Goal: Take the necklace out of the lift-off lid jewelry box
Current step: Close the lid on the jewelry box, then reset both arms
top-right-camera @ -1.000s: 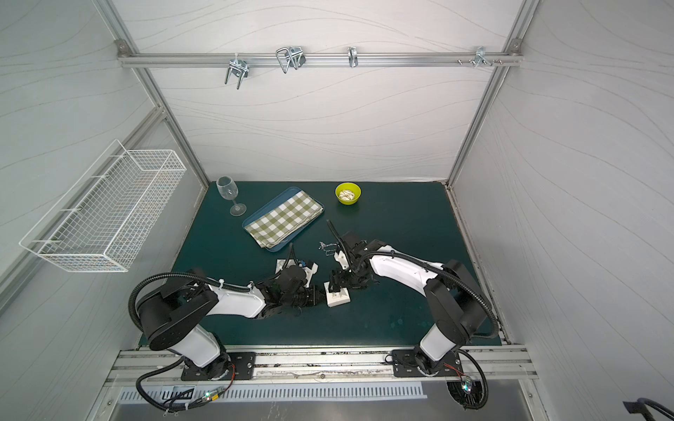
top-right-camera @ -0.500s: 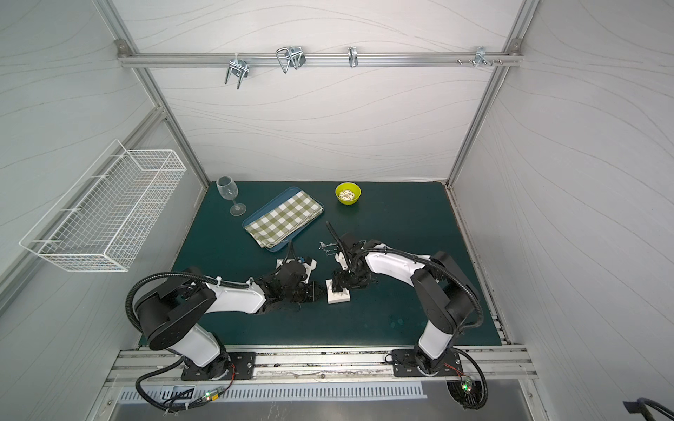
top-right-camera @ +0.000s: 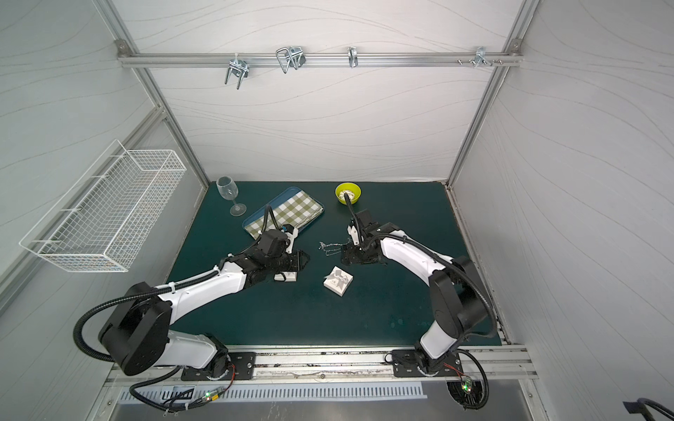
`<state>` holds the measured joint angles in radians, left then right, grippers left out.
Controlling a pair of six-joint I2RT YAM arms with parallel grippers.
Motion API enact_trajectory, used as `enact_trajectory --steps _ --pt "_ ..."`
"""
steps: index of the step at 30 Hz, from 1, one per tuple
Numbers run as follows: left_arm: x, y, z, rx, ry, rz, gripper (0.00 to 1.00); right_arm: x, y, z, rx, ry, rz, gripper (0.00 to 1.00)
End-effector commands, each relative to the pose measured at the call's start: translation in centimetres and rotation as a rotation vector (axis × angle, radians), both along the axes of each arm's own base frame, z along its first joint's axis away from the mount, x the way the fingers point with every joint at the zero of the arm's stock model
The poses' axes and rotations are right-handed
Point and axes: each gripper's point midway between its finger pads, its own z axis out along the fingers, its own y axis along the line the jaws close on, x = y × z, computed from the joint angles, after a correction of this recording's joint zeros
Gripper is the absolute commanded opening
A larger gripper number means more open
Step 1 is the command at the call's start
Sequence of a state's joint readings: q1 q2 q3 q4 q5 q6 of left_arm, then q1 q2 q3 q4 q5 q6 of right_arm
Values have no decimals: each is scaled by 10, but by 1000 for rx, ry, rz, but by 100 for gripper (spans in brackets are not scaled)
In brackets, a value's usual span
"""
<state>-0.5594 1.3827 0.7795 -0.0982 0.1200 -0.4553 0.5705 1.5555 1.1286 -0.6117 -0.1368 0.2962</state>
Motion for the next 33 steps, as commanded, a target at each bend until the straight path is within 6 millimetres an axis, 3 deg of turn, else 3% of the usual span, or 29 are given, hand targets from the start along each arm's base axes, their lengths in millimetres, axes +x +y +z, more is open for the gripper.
enact_trajectory --steps 1,7,10,12,16,20,24,33 --pt "13 23 28 123 -81 -5 46 2 -28 35 -1 -75 -30 81" --pt "32 58 64 226 -163 29 65 21 -97 78 0 -285 -207 89" --pt "44 87 74 270 -206 103 82 35 -145 90 -55 -409 -343 99" --pt "53 113 79 277 -243 188 99 43 -177 93 -98 -480 -437 99" --pt "65 148 83 310 -331 268 99 49 -216 82 -141 -506 -556 99" --pt "74 169 77 453 -470 295 99 55 -226 62 -91 -591 -578 99" --pt "78 202 59 493 -444 413 99 57 -212 42 -27 -689 -485 99" --pt "56 235 9 521 -369 511 99 57 -198 12 87 -861 -424 99"
